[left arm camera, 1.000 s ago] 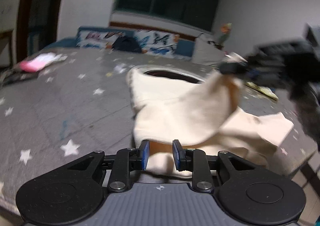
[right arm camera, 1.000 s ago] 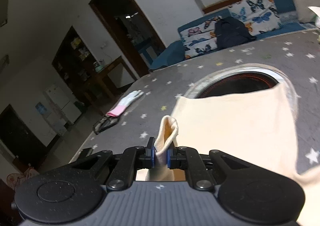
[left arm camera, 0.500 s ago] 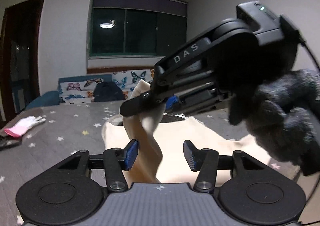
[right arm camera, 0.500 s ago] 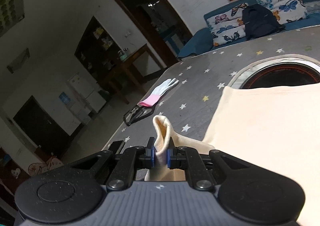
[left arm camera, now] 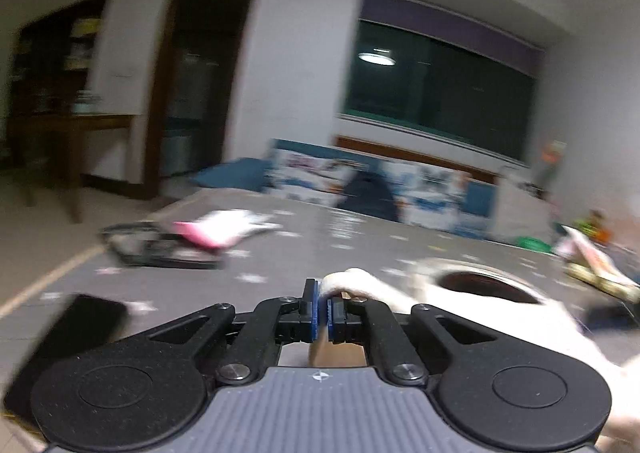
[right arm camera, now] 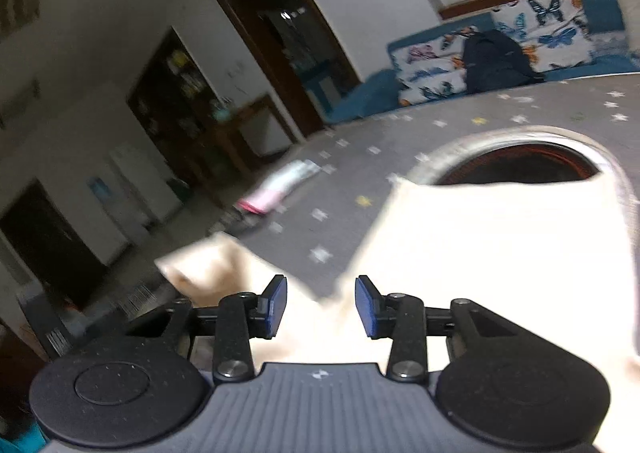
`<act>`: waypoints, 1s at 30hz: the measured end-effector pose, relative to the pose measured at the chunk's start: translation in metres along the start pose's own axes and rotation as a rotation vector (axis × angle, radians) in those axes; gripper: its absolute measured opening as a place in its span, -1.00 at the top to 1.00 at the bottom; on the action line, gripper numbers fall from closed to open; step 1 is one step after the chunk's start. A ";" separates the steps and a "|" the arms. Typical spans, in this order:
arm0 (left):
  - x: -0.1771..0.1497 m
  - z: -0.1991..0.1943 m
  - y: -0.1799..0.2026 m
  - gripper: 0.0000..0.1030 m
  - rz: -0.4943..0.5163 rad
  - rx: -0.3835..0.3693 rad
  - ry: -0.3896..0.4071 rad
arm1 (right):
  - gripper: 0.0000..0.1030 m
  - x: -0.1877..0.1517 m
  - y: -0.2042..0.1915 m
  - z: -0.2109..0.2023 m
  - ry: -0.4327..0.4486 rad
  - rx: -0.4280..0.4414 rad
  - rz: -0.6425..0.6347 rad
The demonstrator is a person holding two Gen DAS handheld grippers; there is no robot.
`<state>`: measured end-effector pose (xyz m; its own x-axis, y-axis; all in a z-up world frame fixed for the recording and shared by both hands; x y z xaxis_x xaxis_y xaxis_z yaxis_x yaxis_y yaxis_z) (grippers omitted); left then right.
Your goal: Fold clothes
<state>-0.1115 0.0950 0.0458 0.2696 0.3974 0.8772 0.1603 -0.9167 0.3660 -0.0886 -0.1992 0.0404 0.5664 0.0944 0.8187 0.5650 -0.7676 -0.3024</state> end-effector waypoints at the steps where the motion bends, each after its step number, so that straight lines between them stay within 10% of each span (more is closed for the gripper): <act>1: 0.001 0.001 -0.010 0.91 -0.004 0.033 0.006 | 0.27 -0.008 0.002 0.000 -0.018 -0.034 -0.022; 8: -0.005 0.015 -0.055 0.87 0.016 0.182 -0.036 | 0.23 -0.044 0.012 0.007 -0.086 -0.236 -0.168; 19: -0.007 0.026 -0.065 0.52 0.148 0.365 -0.158 | -0.10 -0.077 -0.001 0.008 -0.154 -0.286 -0.337; 25: 0.018 0.024 -0.071 0.10 0.059 0.261 -0.163 | -0.10 -0.085 -0.008 -0.006 -0.219 -0.233 -0.425; 30: 0.012 0.060 -0.061 -0.20 0.148 0.178 -0.313 | -0.25 -0.085 0.001 -0.017 -0.251 -0.244 -0.427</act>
<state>-0.0609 0.1584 0.0152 0.5743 0.2801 0.7692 0.2529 -0.9544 0.1588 -0.1461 -0.2187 -0.0215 0.4596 0.5550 0.6933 0.6375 -0.7497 0.1775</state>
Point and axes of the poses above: each gripper's, at about its wrist camera, not at the fingertips, and z roughly the way its jaws point, y to its right, x to its top, the point moved 3 cm from there along z, roughly the way its jaws point, and after that the axes turned 12 degrees about -z, right-handed, at the moved point
